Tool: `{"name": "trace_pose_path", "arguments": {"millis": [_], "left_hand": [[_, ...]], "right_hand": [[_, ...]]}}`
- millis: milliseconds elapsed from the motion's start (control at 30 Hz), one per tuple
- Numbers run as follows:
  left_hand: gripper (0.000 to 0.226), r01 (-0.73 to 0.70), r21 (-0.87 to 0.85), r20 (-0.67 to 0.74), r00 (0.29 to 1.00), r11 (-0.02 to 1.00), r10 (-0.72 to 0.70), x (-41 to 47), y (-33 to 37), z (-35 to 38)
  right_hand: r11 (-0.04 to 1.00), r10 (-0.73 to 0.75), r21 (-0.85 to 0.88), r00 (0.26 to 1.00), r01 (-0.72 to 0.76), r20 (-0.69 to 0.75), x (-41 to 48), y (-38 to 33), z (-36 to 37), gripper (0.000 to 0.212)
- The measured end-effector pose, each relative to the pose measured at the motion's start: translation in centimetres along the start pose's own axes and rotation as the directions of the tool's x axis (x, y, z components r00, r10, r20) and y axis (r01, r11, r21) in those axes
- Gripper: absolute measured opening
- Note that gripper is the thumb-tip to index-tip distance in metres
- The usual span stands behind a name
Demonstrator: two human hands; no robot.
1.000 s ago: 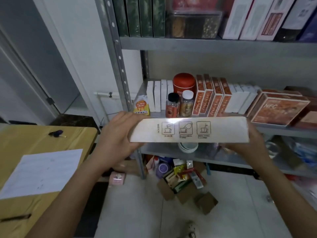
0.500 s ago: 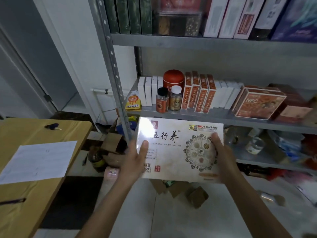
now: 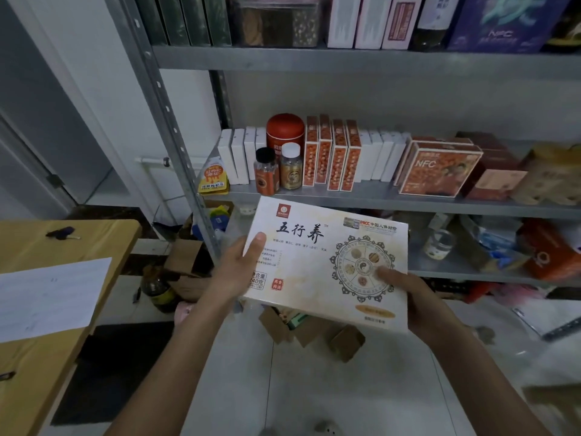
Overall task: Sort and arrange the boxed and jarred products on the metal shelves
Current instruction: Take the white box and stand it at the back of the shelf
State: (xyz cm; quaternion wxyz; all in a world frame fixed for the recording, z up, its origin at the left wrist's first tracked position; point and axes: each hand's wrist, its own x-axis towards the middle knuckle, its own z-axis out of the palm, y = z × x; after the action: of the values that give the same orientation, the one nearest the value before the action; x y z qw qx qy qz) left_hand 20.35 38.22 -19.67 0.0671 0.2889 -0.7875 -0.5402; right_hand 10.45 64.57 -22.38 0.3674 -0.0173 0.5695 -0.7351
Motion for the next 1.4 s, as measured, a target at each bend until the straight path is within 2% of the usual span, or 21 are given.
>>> {"name": "trace_pose_path", "arguments": {"millis": [33, 100, 133, 200, 267, 333, 400, 467, 533, 633, 700, 733, 767, 867, 933, 1067, 1167, 1200, 1267, 1333, 1400], "left_hand": [[0.036, -0.05, 0.131, -0.019, 0.998, 0.99, 0.053, 0.0, 0.0, 0.3], [0.046, -0.206, 0.465, -0.089, 0.957, 0.861, 0.277, -0.2, -0.5, 1.2], [0.053, -0.316, 0.558, -0.089, 0.896, 0.767, 0.434, -0.7, -0.7, 1.8], [0.067, -0.573, 0.654, 0.074, 0.697, 0.493, 0.713, -1.9, -1.0, 3.1], [0.087, -0.676, 0.719, 0.324, 0.528, 0.158, 0.785, -2.6, -1.5, 4.9], [0.102, -0.665, 0.746, 0.392, 0.499, 0.051, 0.773, -2.7, -1.3, 6.3], [0.088, -0.66, 0.746, 0.318, 0.464, 0.084, 0.827, -2.3, -0.7, 7.0], [0.064, -0.713, 0.688, 0.22, 0.381, 0.134, 0.898, -1.7, -0.4, 7.1], [0.056, -0.755, 0.608, 0.115, 0.389, 0.245, 0.914, -1.0, -0.4, 6.7], [0.062, -0.766, 0.34, -0.028, 0.571, 0.545, 0.821, -0.6, -0.3, 5.5], [0.064, -0.697, 0.144, -0.019, 0.707, 0.702, 0.707, -0.8, 0.2, 4.9], [0.067, -0.643, 0.074, 0.011, 0.764, 0.762, 0.645, -0.9, 0.4, 4.9], [0.069, -0.589, 0.032, 0.049, 0.808, 0.808, 0.587, -1.0, 0.4, 4.9], [0.065, -0.49, -0.025, 0.15, 0.86, 0.871, 0.488, -1.3, 0.4, 5.5], [0.065, -0.416, -0.097, 0.178, 0.887, 0.904, 0.427, -1.3, 0.4, 5.8], [0.064, -0.361, -0.272, 0.235, 0.874, 0.892, 0.425, -1.5, 1.2, 6.3], [0.088, -0.414, -0.277, 0.117, 0.881, 0.867, 0.458, -1.6, 1.2, 6.1], [0.092, -0.475, -0.215, 0.042, 0.869, 0.853, 0.494, -1.8, 1.5, 5.9], [0.087, -0.634, 0.057, -0.027, 0.772, 0.772, 0.636, -2.3, 2.2, 5.5], [0.092, -0.723, 0.358, 0.09, 0.656, 0.59, 0.749, -2.3, 2.8, 6.0], [0.096, -0.703, 0.502, 0.169, 0.652, 0.504, 0.739, -2.0, 3.5, 6.8]], "right_hand": [[1.0, 0.0, 0.02, 1.0, 0.0, -0.022, -0.1, 0.0, 0.0, 0.05], [0.996, 0.019, 0.089, 0.997, -0.012, -0.074, -0.3, -0.2, 0.4, 0.048], [0.991, 0.027, 0.136, 0.994, -0.012, -0.103, -0.3, -0.3, 0.6, 0.049], [0.974, 0.032, 0.226, 0.989, 0.002, -0.145, -0.2, -0.4, 1.1, 0.049], [0.962, 0.045, 0.273, 0.987, -0.002, -0.154, -0.1, -0.6, 1.7, 0.045], [0.957, 0.092, 0.285, 0.984, -0.044, -0.155, -0.1, -0.6, 2.4, 0.04], [0.948, 0.128, 0.308, 0.982, -0.081, -0.135, -0.2, -0.5, 2.9, 0.041], [0.947, 0.128, 0.307, 0.986, -0.09, -0.107, -0.5, -0.6, 3.1, 0.047], [0.977, 0.128, 0.186, 0.982, -0.101, -0.139, -0.9, -1.2, 2.8, 0.05], [0.998, -0.035, -0.059, 0.923, 0.014, -0.382, -0.5, -1.7, 1.5, 0.058], [0.969, -0.246, -0.148, 0.786, 0.197, -0.567, 0.4, -1.9, 0.9, 0.051], [0.943, -0.328, -0.168, 0.717, 0.288, -0.615, 0.8, -2.3, 0.8, 0.049], [0.914, -0.395, -0.179, 0.692, 0.365, -0.604, 1.1, -2.7, 0.8, 0.052], [0.873, -0.473, -0.084, 0.79, 0.481, -0.39, 1.5, -3.5, 1.0, 0.074], [0.875, -0.431, 0.037, 0.813, 0.482, -0.392, 1.5, -3.8, 1.5, 0.075], [0.836, -0.44, 0.073, 0.744, 0.544, -0.503, 1.5, -4.0, 2.8, 0.073], [0.809, -0.487, 0.026, 0.693, 0.588, -0.532, 1.5, -4.4, 3.6, 0.074], [0.8, -0.52, -0.031, 0.665, 0.6, -0.537, 1.6, -4.4, 3.5, 0.076], [0.781, -0.603, -0.206, 0.627, 0.59, -0.493, 1.9, -4.4, 3.4, 0.078], [0.733, -0.679, -0.348, 0.603, 0.584, -0.419, 2.2, -4.2, 3.6, 0.073], [0.679, -0.732, -0.434, 0.589, 0.591, -0.343, 2.4, -4.1, 4.0, 0.067]]}}
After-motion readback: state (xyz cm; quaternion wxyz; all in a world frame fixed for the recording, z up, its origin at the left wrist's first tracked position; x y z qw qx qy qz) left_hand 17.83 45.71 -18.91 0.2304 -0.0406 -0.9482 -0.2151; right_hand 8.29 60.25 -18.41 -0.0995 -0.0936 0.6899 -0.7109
